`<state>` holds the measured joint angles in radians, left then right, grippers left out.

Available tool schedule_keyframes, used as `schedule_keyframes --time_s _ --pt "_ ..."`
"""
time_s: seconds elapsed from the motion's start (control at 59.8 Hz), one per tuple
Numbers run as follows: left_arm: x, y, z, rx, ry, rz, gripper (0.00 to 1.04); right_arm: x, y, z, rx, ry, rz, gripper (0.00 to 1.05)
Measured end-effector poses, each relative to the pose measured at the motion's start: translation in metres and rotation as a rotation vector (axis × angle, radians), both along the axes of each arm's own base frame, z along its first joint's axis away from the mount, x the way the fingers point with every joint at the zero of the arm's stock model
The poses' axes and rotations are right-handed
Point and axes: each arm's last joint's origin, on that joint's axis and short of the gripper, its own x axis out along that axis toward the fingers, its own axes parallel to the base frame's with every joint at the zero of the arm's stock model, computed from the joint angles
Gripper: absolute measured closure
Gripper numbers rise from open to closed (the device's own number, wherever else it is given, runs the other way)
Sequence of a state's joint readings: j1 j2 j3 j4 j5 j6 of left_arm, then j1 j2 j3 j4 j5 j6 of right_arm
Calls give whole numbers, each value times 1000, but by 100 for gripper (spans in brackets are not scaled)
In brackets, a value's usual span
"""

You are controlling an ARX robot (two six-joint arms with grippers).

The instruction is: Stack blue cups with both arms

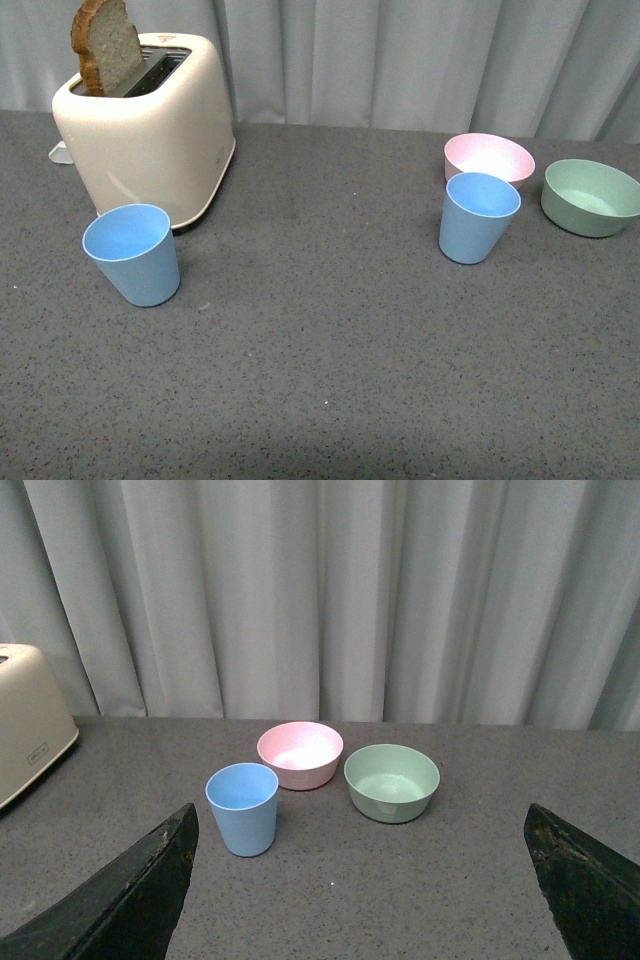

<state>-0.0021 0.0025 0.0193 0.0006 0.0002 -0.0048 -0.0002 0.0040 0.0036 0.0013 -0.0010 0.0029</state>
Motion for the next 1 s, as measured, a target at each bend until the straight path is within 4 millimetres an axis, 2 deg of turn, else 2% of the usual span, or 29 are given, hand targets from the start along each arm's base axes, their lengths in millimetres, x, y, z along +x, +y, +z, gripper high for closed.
schedule_keyframes --time_s 1.004 --pt "0 0 0 0 0 0 7 0 0 0 0 0 0 10"
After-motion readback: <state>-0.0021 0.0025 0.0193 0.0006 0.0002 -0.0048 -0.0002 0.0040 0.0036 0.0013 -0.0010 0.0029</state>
